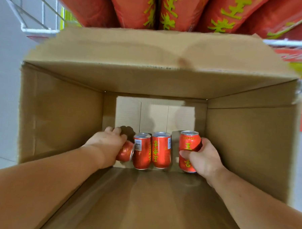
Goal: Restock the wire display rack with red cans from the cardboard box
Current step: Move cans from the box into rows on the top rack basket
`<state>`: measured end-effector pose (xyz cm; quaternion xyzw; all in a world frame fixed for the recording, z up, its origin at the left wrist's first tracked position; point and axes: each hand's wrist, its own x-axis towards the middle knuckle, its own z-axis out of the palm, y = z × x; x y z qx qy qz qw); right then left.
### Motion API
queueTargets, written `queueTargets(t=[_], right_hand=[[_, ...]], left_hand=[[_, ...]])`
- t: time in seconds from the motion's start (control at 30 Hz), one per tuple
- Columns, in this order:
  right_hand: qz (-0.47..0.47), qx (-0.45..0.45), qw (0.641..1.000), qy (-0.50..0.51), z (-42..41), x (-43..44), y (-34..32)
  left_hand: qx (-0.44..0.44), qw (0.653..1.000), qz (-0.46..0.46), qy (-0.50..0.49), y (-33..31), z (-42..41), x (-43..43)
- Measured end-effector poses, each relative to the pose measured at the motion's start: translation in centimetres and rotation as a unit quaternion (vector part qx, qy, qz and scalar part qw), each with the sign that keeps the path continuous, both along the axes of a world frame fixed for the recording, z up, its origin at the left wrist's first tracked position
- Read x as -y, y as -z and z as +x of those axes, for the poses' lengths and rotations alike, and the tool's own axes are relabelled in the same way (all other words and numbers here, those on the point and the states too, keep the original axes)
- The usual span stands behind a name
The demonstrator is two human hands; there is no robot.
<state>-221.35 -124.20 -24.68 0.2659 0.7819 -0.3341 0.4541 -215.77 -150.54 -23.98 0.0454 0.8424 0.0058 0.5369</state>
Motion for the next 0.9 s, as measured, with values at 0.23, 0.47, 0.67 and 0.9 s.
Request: queueTargets(t=[0.23, 0.47, 0.67, 0.9], right_hand=[[-0.073, -0.049, 0.996, 0.004, -3.9, 1.6, -11.5], [-0.14, -0.105, 0.985, -0.011, -6.8, 2.9, -27.9], [-0.204, -0.17, 0.964, -0.001, -8.5, 3.2, -44.9], [-0.262, -0.269, 0.927, 0.018, -8.8, 2.5, -64.7]], left_hand=[[-0.05, 0.822, 0.185, -0.536, -11.6, -1.5, 0.4], [-0.085, 0.687, 0.296, -0.658, -28.5, -3.8, -0.4], [-0.117, 0.669, 0.337, -0.652, -45.4, -6.2, -0.4], [-0.191, 0.66, 0.399, -0.608, -65.6, -7.1, -0.6]])
